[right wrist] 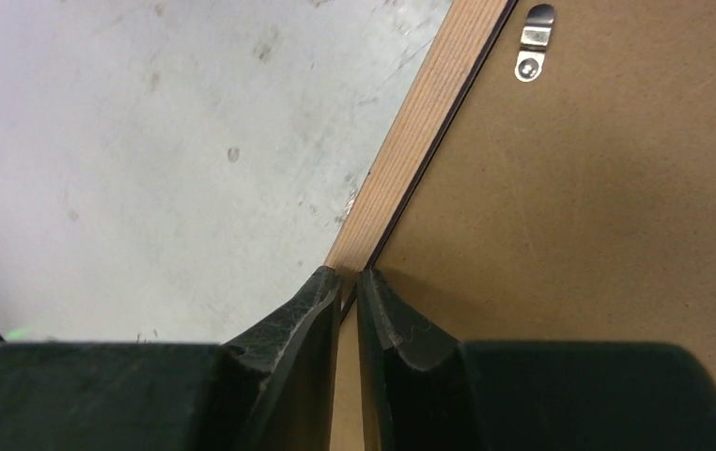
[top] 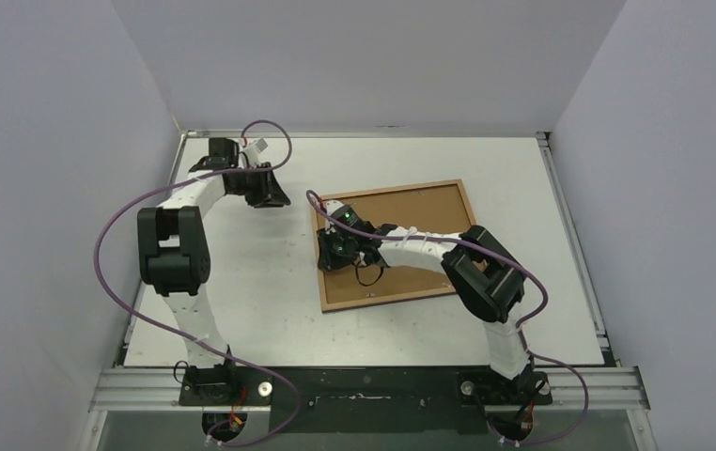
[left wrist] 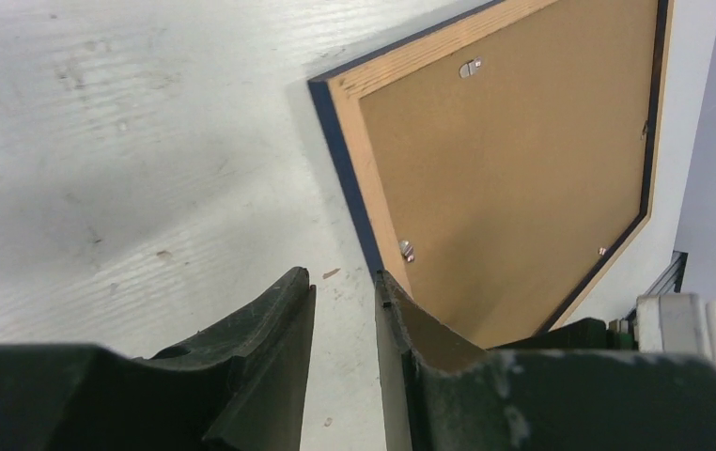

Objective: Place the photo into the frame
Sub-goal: Install the photo frame at the center of the board.

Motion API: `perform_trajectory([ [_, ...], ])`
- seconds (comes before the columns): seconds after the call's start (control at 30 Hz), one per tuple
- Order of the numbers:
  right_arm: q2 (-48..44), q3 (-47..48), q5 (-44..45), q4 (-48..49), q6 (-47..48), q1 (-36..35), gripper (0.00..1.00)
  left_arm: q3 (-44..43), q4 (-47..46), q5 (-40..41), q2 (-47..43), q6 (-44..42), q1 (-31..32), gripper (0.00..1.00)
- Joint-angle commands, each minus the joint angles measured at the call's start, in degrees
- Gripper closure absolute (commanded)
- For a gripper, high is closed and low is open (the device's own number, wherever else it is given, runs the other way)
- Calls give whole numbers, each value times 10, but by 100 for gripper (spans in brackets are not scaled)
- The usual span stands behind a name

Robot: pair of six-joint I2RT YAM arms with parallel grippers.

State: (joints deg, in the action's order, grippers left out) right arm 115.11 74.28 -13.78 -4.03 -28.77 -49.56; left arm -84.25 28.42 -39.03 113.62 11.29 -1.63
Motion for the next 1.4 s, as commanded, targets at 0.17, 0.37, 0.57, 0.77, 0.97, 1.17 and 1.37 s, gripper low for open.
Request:
perform_trajectory([
  [0.17,-56,-12,-24,-49,25,23,60,-136,-24,32,101,-8,55,68],
  [0.37,-72,-32,-55,-39,33,15,62,-262,-14,53,179,-19,86,66],
  [0.57,-125,-79,-50,-27,27,49,61,-360,29,40,253,-33,94,68],
  [0.77,-140,-94,-61,17,-1,108,55,-377,53,21,287,-53,105,73],
  [0.97,-117,-84,-54,56,-19,120,52,-357,61,8,288,-59,110,79],
  [1.17,-70,-53,-75,88,-33,120,48,-253,48,-17,232,-76,109,84],
  [1.37,-37,-43,-99,97,-36,120,46,-127,8,-42,155,-70,108,84],
])
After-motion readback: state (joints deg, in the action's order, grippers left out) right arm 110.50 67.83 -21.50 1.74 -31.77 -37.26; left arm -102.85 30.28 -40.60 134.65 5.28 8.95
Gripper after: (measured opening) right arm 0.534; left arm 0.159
